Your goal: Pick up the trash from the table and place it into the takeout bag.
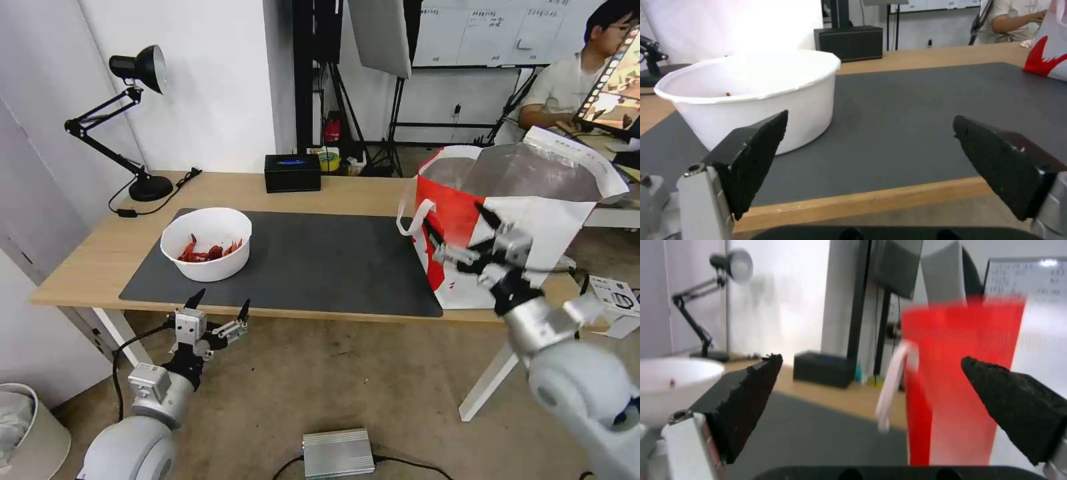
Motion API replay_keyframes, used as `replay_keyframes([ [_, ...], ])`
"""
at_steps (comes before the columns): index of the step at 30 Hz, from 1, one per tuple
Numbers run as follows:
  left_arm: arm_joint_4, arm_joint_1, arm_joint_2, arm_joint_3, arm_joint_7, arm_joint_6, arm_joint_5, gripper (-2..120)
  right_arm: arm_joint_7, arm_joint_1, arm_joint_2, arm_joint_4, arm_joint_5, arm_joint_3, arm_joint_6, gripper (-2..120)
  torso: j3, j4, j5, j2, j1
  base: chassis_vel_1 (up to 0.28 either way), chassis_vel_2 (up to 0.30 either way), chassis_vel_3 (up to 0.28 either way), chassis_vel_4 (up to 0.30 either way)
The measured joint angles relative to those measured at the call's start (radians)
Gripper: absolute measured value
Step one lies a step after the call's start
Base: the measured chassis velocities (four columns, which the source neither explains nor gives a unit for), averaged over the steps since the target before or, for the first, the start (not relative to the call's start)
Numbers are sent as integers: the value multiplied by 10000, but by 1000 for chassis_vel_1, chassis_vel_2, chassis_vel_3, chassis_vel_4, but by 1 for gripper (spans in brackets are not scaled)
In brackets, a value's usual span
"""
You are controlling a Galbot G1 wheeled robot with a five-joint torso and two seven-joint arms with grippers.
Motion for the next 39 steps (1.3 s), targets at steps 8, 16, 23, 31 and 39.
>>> replay_keyframes([
  [8,99,-78,102,-19,5,-6,-165,100,497,-992,407,-33,-716,-338,211,100,0,0,1,0,0,0,0,0,0],
  [16,283,-130,180,-93,18,-16,-260,100,1221,-1818,796,-33,-993,-752,171,100,1,1,0,0,0,0,0,0,0],
  [23,368,-226,209,-96,24,-20,-323,100,1790,-2248,973,-6,-1212,-951,-5,100,0,1,0,0,0,0,0,0,0],
  [31,415,-254,213,-84,28,-38,-337,100,2330,-2524,1198,106,-1328,-1195,-219,100,1,1,0,0,0,0,0,0,0],
  [39,482,-202,214,-108,40,-202,-341,100,2487,-2594,1352,176,-1339,-1383,-351,100,0,1,0,0,0,0,0,0,0],
])
